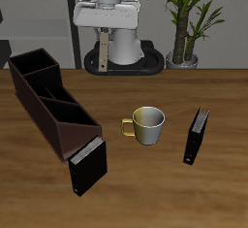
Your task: Place the yellow book into the right desk caddy's back compartment
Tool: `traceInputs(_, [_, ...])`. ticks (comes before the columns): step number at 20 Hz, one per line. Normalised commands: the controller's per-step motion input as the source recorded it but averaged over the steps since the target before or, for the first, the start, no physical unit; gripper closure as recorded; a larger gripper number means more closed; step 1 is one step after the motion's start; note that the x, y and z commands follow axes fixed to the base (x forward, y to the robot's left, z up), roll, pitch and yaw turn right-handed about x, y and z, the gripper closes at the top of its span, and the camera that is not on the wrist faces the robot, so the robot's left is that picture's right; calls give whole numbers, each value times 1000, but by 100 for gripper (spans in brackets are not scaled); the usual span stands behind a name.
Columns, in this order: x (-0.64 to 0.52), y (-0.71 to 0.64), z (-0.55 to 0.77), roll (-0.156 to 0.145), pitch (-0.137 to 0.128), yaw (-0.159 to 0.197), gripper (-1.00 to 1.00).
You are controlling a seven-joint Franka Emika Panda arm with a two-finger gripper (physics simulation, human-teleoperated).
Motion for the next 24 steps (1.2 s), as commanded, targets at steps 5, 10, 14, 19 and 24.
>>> traceInputs(5, [-49,-188,-32,-52,-14,27,100])
traceInputs(10, [-115,-307,15,-65,-13,45,100])
traceInputs(14, [-160,-195,70,-29,-23,51,100])
traceInputs(19, [-200,-395,154,-66,-25,33,100])
traceInputs(24, [-6,-187,22,68,31,134,100])
